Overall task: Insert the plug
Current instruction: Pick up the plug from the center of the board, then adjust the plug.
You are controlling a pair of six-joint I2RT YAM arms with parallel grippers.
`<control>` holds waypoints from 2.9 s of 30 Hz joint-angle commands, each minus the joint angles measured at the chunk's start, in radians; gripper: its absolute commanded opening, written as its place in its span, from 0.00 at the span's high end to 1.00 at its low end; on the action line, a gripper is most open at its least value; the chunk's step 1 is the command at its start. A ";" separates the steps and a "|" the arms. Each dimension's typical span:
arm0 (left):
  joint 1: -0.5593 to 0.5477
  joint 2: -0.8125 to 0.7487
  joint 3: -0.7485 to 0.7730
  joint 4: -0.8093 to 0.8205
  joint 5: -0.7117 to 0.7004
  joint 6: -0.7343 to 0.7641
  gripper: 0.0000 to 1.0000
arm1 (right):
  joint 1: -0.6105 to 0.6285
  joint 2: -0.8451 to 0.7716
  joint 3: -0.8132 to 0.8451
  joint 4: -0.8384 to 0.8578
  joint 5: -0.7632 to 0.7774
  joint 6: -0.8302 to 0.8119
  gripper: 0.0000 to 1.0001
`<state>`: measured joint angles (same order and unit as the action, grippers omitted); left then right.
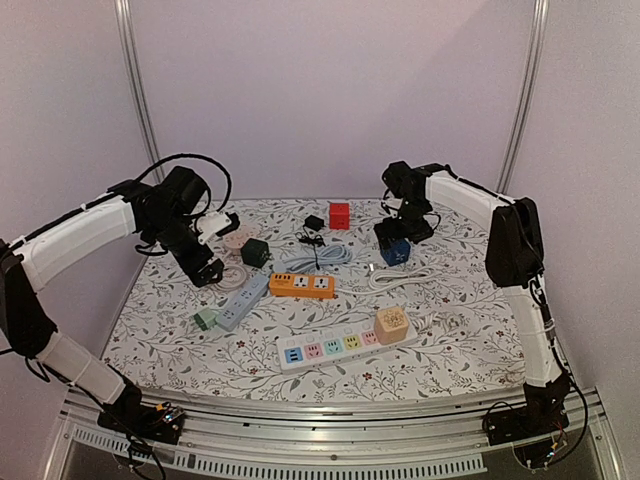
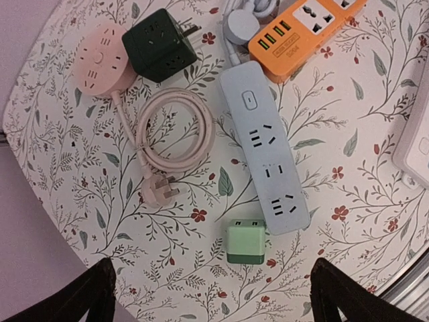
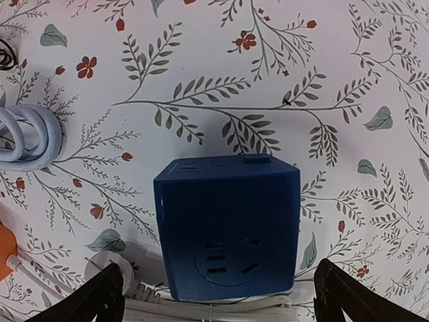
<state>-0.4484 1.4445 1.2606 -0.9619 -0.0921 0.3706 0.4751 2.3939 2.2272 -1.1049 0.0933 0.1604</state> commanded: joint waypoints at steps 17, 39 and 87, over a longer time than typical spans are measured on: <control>0.013 0.010 0.009 -0.012 0.004 0.009 0.00 | -0.014 0.046 0.046 0.106 -0.044 -0.083 0.97; -0.196 -0.085 0.745 -0.470 0.431 0.268 0.01 | 0.477 -0.744 -0.452 0.844 -0.671 -0.445 1.00; -0.409 -0.197 0.497 -0.006 0.110 -0.031 1.00 | 0.624 -0.778 -0.518 0.891 -0.113 -0.343 0.01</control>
<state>-0.8448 1.2469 1.7710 -1.0618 0.1764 0.4610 1.0847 1.6806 1.7729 -0.2203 -0.2600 -0.2348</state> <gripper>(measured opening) 0.616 0.989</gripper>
